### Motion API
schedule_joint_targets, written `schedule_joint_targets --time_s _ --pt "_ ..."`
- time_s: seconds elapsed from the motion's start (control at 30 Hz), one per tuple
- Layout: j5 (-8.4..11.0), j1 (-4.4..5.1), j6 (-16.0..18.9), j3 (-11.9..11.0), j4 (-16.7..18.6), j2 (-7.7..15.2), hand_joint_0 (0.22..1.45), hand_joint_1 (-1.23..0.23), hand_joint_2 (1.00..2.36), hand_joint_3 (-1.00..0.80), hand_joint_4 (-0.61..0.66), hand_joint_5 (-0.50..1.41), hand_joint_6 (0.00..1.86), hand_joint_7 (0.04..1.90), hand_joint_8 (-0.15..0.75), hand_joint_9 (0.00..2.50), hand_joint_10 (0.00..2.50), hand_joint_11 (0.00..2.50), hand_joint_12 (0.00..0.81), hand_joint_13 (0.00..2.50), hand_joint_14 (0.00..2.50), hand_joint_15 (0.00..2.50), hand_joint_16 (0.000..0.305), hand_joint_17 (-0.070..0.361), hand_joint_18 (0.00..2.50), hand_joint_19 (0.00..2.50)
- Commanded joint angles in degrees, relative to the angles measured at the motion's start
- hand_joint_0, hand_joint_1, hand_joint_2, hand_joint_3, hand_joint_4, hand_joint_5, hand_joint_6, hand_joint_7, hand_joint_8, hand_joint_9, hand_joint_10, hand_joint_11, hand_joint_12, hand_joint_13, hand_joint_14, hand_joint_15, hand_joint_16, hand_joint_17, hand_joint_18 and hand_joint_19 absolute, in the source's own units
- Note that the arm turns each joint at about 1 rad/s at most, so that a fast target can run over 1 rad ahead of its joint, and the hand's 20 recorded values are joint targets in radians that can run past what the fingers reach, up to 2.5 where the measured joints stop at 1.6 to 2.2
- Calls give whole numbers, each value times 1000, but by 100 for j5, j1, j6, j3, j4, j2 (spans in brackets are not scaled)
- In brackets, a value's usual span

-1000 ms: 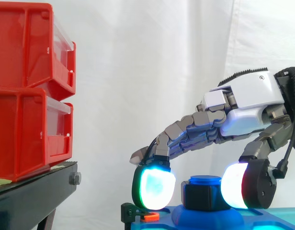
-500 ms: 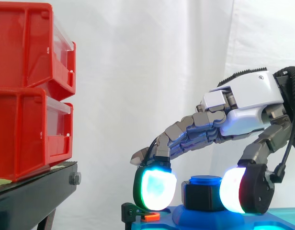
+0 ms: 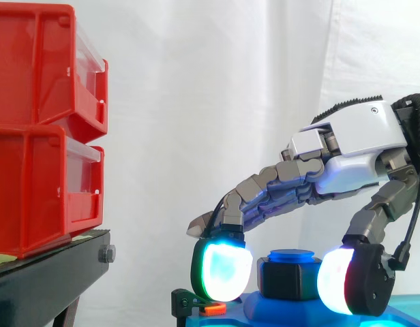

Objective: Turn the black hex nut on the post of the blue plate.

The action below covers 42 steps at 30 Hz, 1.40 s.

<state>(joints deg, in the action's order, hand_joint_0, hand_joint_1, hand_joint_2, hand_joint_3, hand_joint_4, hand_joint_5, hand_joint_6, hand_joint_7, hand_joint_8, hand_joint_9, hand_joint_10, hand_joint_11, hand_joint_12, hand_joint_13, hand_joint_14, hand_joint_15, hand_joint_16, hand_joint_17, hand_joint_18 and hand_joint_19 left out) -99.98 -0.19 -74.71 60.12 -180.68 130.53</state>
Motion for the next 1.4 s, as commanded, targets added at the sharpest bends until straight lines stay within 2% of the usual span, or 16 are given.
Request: schedule_joint_targets --time_s 0.0,0.63,1.37 --pt "-3 2 0 0 -29 -1 601 -842 1004 -452 134 -248 502 928 176 168 0 0 329 245 0 0 53 119 93 2" --pt "-3 2 -26 -79 -187 -1 646 -835 1008 -421 162 -225 502 1004 185 204 0 0 331 293 0 0 52 117 157 17" --pt "-3 -34 -61 -79 -178 7 615 -843 1005 -435 161 -226 502 992 191 204 0 0 333 296 0 6 52 117 159 41"
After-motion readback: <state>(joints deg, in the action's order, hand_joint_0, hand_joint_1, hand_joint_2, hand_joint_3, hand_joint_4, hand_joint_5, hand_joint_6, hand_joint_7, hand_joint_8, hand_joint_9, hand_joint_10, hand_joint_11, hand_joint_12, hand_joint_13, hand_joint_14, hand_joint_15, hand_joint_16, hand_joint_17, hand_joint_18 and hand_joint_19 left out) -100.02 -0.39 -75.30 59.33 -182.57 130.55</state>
